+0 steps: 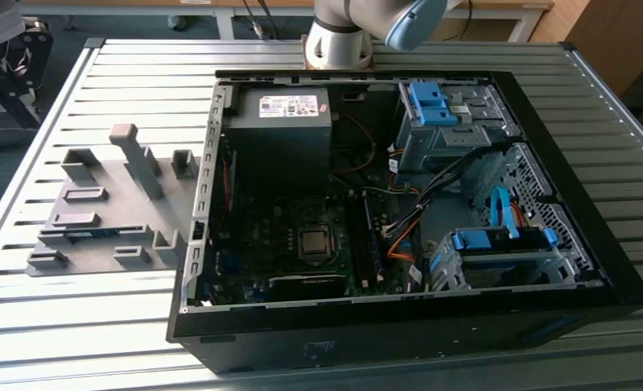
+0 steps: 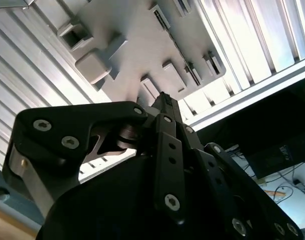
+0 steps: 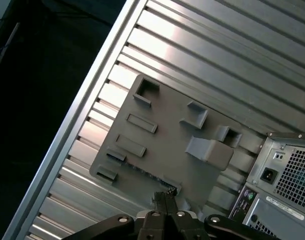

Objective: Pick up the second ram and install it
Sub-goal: 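Pick up the second ram and move it above second insertion slot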

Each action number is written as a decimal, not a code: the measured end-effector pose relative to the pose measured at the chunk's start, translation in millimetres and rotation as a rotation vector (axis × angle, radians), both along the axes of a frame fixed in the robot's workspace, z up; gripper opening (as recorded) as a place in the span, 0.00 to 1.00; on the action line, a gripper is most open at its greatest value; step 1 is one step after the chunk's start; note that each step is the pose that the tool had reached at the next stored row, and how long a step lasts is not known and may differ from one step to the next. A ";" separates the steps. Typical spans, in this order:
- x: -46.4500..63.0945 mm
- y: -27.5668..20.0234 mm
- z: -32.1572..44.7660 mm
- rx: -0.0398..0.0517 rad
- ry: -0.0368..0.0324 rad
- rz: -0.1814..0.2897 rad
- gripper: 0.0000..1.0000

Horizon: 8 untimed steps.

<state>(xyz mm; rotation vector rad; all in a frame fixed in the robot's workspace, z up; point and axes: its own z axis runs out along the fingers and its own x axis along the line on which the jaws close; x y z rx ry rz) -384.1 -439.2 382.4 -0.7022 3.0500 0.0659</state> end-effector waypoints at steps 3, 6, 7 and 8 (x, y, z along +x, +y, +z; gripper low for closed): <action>-0.1 0.0 -0.1 -0.0010 0.0000 0.035 0.11; -0.1 -0.1 -0.1 -0.0029 0.0000 0.068 0.11; -0.1 -0.1 -0.2 -0.0035 0.0000 0.079 0.11; 0.0 -0.2 -0.2 -0.0040 -0.0001 0.091 0.11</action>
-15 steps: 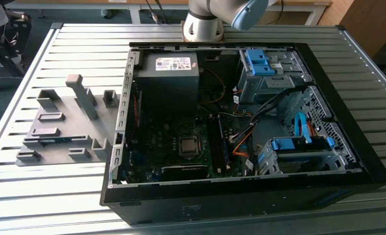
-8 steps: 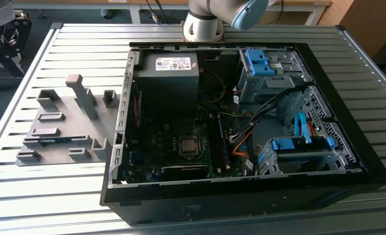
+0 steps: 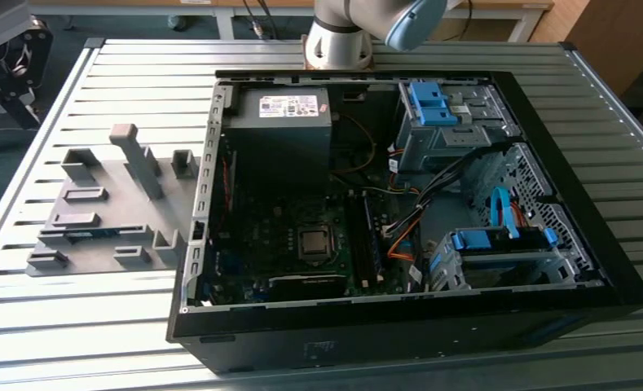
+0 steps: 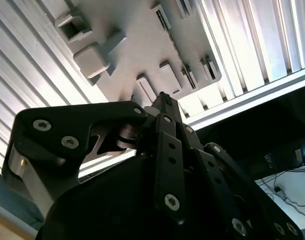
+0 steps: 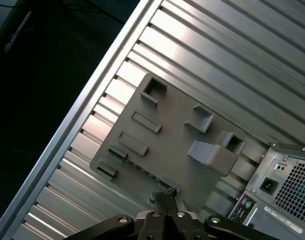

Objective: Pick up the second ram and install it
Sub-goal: 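Pick up the second ram and move it above second insertion slot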

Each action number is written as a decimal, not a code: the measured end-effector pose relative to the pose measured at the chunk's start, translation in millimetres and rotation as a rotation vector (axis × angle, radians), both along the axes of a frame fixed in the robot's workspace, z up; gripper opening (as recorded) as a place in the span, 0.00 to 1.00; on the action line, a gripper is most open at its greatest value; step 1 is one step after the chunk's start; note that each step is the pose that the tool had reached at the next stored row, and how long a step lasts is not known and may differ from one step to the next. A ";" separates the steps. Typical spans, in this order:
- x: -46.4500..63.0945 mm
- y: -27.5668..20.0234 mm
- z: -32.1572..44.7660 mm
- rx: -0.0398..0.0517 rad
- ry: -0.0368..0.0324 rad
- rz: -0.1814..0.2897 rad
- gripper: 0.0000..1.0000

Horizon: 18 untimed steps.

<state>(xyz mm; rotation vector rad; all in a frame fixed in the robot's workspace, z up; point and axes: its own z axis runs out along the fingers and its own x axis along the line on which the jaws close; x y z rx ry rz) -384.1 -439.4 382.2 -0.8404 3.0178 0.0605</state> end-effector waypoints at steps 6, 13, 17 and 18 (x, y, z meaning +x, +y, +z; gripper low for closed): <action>-0.1 0.0 -0.2 -0.0029 0.0000 0.076 0.11; -0.2 0.0 -0.6 -0.0061 0.0000 0.181 0.11; -0.2 0.0 -1.0 -0.0078 0.0000 0.243 0.11; -0.2 0.0 -1.1 -0.0080 -0.0001 0.259 0.11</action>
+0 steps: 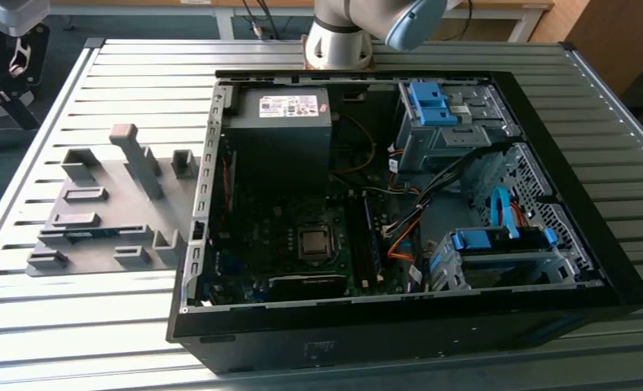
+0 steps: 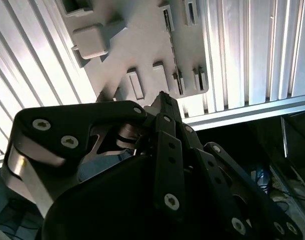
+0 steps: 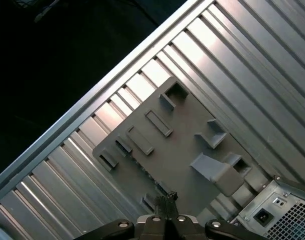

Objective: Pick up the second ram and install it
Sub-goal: 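Pick up the second ram and move it above second insertion slot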

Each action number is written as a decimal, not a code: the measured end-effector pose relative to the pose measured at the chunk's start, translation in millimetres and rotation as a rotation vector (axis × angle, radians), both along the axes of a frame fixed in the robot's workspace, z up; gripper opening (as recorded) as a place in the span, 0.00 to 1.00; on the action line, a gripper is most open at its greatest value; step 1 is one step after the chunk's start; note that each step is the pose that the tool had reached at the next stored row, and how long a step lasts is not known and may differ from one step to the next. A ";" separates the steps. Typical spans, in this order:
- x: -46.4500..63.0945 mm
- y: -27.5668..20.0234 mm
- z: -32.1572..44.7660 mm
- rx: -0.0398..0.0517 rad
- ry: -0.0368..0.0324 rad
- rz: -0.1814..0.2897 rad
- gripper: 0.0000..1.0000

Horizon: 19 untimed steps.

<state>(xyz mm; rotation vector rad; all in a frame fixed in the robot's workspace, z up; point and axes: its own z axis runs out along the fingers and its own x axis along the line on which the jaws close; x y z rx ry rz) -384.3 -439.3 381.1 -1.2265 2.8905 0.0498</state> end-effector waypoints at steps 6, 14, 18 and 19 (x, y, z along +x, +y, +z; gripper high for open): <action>-0.1 0.0 -0.5 -0.0019 0.0001 0.086 0.11; -0.4 0.0 -1.1 -0.0023 -0.0002 0.208 0.11; -0.4 0.0 -1.7 -0.0023 -0.0002 0.277 0.11; -0.4 0.0 -1.9 -0.0022 -0.0003 0.296 0.11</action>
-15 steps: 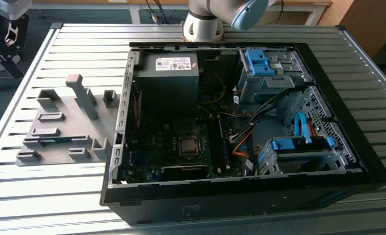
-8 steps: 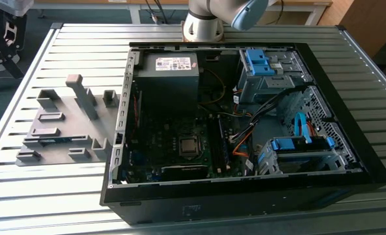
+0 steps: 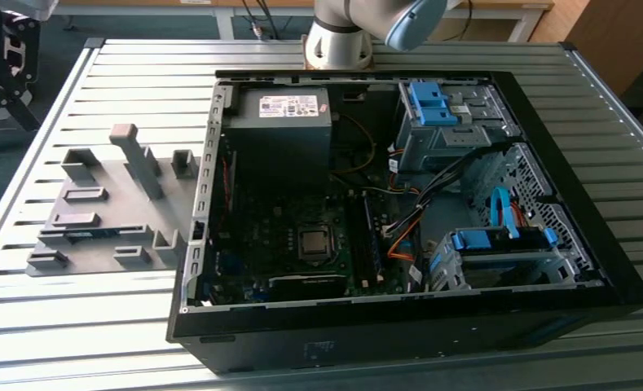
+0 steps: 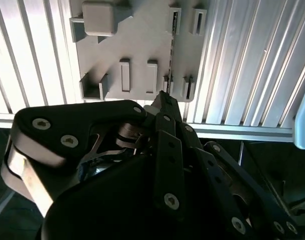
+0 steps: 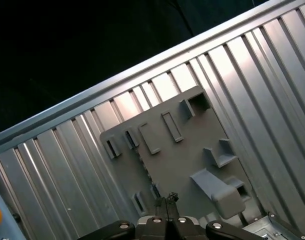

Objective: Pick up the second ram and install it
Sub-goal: 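Pick up the second ram and move it above second insertion slot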

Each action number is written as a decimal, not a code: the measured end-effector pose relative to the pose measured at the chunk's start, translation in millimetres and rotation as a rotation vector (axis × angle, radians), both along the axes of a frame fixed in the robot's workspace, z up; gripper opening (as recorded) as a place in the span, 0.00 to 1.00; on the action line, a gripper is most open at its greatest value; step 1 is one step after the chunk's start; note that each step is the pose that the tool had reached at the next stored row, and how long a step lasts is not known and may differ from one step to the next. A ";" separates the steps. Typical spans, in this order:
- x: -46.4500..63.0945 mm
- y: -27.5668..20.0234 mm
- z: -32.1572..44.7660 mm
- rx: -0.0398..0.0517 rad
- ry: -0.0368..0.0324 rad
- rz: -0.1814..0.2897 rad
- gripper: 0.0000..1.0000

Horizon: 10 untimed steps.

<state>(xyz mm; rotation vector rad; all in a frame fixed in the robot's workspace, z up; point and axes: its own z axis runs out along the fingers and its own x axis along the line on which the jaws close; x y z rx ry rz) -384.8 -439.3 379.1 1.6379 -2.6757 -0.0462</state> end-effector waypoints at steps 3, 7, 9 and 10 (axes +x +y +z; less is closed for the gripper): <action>0.0 0.0 -0.7 -0.0003 0.0000 0.054 0.11; 0.0 0.0 -2.1 -0.0004 0.0000 0.126 0.11; 0.0 0.0 -3.0 -0.0003 -0.0001 0.163 0.11; 0.0 0.0 -3.4 -0.0003 0.0000 0.181 0.11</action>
